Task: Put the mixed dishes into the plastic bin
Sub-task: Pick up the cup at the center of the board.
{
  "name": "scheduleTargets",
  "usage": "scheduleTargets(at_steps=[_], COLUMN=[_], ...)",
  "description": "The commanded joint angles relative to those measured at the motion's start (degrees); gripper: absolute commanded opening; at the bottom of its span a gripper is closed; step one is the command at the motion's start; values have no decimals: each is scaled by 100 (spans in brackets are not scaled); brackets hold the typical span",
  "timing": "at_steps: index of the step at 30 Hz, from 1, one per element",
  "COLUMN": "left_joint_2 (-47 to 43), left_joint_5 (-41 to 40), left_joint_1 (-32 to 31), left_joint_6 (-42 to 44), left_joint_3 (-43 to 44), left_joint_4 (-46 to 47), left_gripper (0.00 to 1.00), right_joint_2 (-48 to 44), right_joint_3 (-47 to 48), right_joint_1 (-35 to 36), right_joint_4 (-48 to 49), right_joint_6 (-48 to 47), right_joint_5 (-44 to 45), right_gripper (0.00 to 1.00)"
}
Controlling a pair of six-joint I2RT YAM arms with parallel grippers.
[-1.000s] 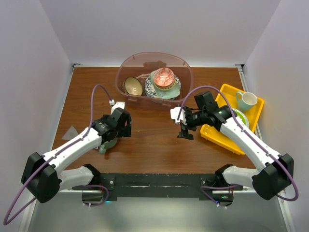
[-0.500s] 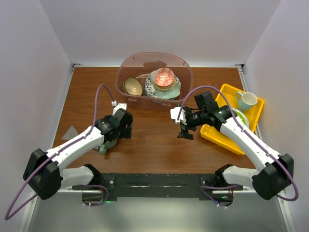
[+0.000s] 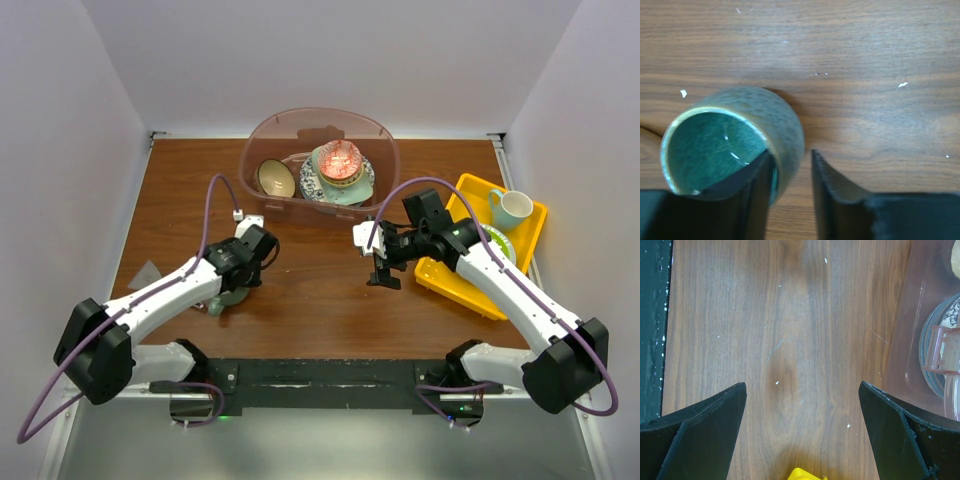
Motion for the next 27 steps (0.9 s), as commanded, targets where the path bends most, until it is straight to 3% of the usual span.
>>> scheduleTargets(at_steps=[1, 3, 5, 21, 27], left_joint_2=[56, 13, -84, -1235, -1341], left_joint_5=[-165, -129, -86, 960, 1329], left_joint_1=[-50, -50, -50, -67, -67], left_joint_6=[-102, -84, -41, 908, 1172], left_joint_3=[286, 304, 330, 981, 1683], left_joint_4=[81, 81, 81, 90, 81], left_gripper=[22, 8, 0, 0, 0], right_joint_2=[11, 3, 3, 3, -15], right_joint_3=[11, 11, 11, 20, 20], right_joint_1=[-23, -32, -32, -32, -23], right_joint_4=[110, 110, 101, 92, 83], right_joint_6=[11, 11, 11, 2, 2], right_joint_5=[-103, -111, -112, -103, -103], right_gripper=[98, 98, 98, 98, 98])
